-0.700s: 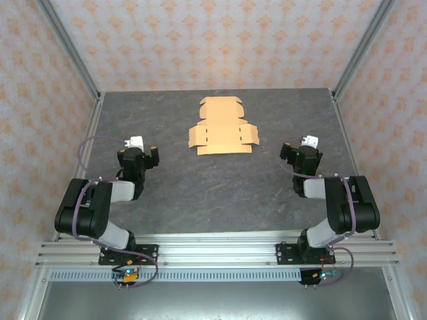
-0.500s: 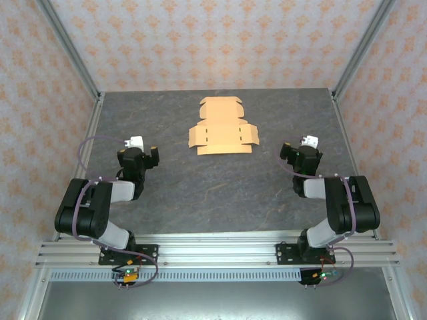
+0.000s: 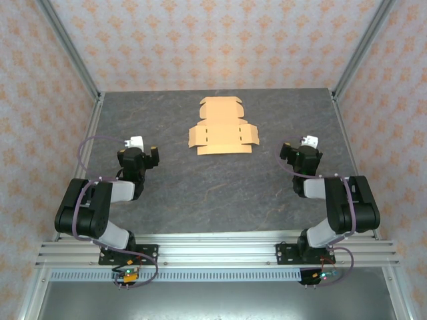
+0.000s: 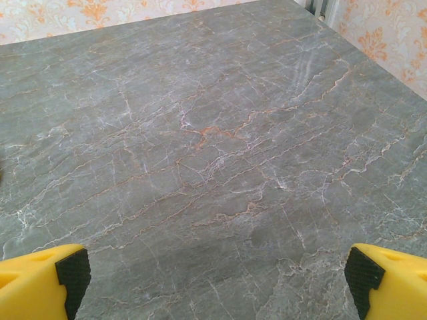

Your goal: Fold the paper box

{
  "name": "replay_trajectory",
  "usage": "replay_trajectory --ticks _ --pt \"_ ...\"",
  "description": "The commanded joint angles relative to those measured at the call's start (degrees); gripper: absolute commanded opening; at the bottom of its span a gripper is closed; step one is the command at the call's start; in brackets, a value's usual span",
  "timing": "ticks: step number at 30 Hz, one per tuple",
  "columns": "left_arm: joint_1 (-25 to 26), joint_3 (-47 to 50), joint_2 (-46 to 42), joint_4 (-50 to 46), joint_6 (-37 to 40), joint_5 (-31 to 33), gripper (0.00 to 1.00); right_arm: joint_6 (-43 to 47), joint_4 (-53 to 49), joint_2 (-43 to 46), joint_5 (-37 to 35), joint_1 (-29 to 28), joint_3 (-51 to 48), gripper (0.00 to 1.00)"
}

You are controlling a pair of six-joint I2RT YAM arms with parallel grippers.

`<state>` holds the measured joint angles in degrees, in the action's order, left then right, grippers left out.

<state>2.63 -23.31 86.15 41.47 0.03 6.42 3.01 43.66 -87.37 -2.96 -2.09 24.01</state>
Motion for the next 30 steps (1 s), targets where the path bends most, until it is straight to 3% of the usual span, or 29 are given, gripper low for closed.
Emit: replay_trajectory --ticks 1,20,23,30 --pt "0.11 -0.77 -0.45 1.77 -0.10 1.38 1.00 -0.19 -0.02 0.28 0.21 0.21 0.34 0.99" --pt "0.09 -0.77 -0.46 1.77 -0.12 1.32 1.00 -1.07 -1.49 3.16 -1.59 0.17 -0.02 0.99" --pt "0.09 -0.77 -0.47 1.77 -0.07 1.31 1.00 -2.30 -9.12 11.10 -2.81 0.19 0.78 0.99" --pt "0.23 -1.18 -0.99 0.72 -0.10 2.08 1.00 -17.36 -41.47 29.71 -9.06 0.20 10.04 0.99"
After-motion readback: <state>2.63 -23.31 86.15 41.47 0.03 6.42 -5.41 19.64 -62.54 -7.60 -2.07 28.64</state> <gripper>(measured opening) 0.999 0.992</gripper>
